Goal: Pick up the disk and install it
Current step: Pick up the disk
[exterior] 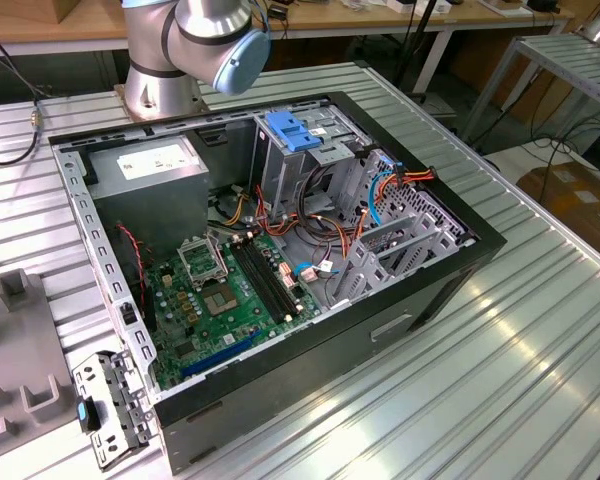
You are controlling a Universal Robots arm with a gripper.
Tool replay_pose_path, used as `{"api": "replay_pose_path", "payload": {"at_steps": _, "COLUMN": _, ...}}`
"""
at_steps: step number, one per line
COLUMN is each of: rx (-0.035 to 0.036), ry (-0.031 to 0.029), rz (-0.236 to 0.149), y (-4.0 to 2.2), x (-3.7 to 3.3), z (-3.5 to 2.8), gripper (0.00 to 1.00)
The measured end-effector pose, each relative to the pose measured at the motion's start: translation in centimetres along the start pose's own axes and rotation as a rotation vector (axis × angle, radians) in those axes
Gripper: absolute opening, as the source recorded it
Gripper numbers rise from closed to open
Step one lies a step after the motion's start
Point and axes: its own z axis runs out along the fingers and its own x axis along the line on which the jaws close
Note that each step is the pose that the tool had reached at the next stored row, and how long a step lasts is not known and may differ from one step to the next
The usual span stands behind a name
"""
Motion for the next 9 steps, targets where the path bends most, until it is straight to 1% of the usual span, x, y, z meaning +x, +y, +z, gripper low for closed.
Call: {"api": "replay_pose_path", "payload": {"at_steps": 9, "rx": -0.0001, "ry": 0.0001, "rz": 0.0, "y": 0.0, "x": 0.0, "z": -0.21, "gripper": 0.37}}
